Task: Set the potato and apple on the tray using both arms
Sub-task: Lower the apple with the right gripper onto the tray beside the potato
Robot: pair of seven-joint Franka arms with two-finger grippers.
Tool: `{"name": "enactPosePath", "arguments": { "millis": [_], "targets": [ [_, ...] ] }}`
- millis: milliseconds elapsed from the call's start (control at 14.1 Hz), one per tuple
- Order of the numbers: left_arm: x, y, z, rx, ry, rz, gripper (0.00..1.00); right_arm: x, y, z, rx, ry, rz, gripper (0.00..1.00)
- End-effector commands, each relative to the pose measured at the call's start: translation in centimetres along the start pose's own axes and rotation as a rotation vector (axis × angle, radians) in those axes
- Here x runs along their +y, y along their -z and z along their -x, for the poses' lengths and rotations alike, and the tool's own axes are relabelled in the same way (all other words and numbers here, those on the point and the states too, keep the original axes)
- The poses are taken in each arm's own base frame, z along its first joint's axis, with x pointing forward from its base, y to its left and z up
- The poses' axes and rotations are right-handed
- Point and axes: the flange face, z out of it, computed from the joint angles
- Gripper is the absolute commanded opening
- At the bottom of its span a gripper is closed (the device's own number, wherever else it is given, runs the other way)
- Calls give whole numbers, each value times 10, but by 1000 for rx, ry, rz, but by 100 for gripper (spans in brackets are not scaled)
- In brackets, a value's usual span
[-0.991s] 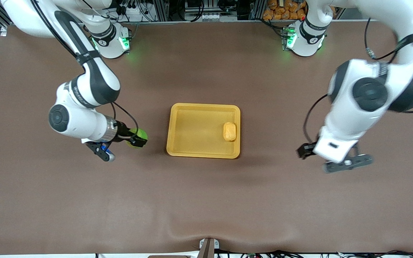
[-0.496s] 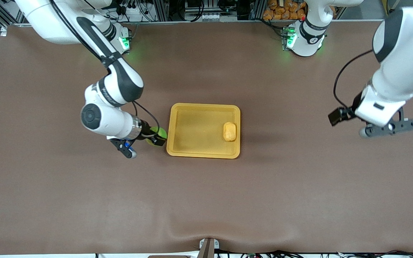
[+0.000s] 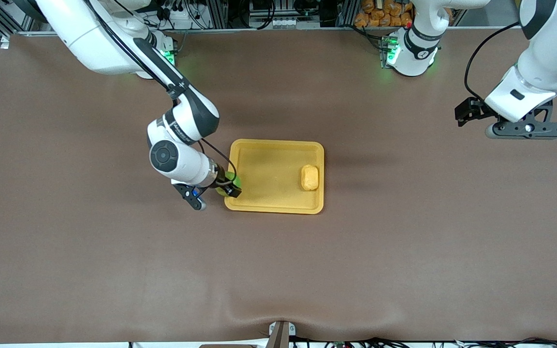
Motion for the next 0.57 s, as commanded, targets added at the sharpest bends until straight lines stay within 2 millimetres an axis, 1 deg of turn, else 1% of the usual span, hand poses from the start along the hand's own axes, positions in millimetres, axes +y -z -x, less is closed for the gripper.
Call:
{"name": "enactPosePath", "arguments": {
  "millis": [0, 71, 142, 212, 354, 496],
  "targets": [
    [-25, 19, -19, 28, -23, 48, 100, -8, -11, 16, 15, -35, -3, 0],
    [-33, 25, -26, 35, -51, 70, 100, -10, -10, 19, 18, -44, -4, 0],
    [-38, 28, -29, 42, -77, 73, 100, -11, -12, 22, 17, -53, -2, 0],
    [-41, 31, -28, 46, -98, 72, 100, -11, -17, 28, 14, -54, 6, 0],
    [-44, 38, -19, 24, -138, 71, 100, -11, -27, 36, 12, -72, 21, 0],
    [-53, 51, -8, 8, -132, 75, 100, -11, -33, 37, 18, -100, 30, 0]
  ]
}}
